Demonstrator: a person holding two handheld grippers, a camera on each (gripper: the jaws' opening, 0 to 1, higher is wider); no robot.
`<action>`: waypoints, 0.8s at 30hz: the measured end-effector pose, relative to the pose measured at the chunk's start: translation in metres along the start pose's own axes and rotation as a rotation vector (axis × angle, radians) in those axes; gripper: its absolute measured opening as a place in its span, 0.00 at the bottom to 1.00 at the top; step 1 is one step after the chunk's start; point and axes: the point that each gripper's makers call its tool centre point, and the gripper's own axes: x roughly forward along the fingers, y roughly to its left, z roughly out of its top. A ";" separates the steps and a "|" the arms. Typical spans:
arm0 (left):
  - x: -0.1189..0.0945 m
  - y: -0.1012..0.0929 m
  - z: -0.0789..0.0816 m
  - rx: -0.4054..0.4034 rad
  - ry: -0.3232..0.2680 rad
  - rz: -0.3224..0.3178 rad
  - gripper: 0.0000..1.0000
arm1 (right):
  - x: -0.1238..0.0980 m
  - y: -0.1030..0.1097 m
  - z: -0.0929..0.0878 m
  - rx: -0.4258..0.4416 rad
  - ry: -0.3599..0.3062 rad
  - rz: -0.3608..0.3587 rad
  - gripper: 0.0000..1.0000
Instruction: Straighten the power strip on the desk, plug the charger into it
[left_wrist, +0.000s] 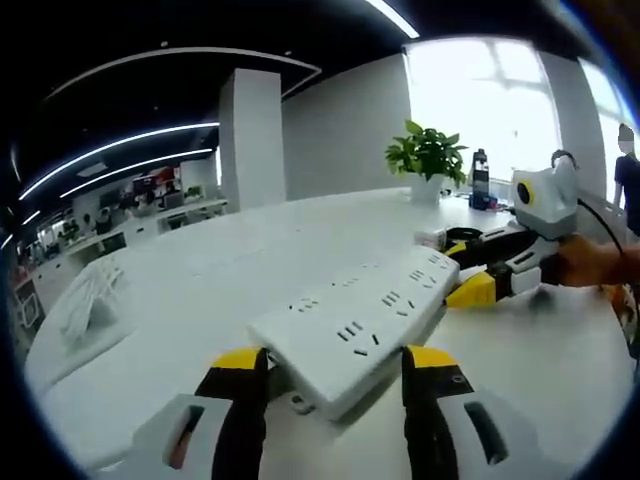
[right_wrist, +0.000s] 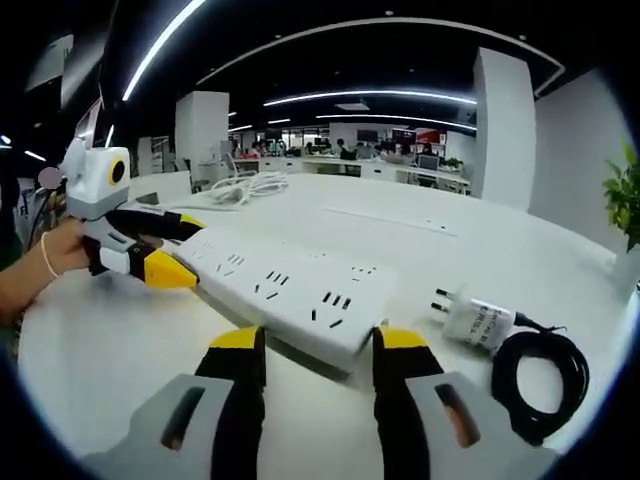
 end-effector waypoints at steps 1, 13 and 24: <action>0.000 0.000 0.000 -0.001 -0.001 0.001 0.53 | 0.000 0.000 0.000 0.001 0.001 0.001 0.41; 0.000 0.000 0.001 -0.006 -0.005 0.006 0.53 | 0.000 -0.001 0.000 -0.002 0.003 0.005 0.41; 0.000 -0.001 0.003 -0.099 -0.033 0.018 0.55 | 0.000 -0.003 0.000 -0.033 -0.007 0.016 0.39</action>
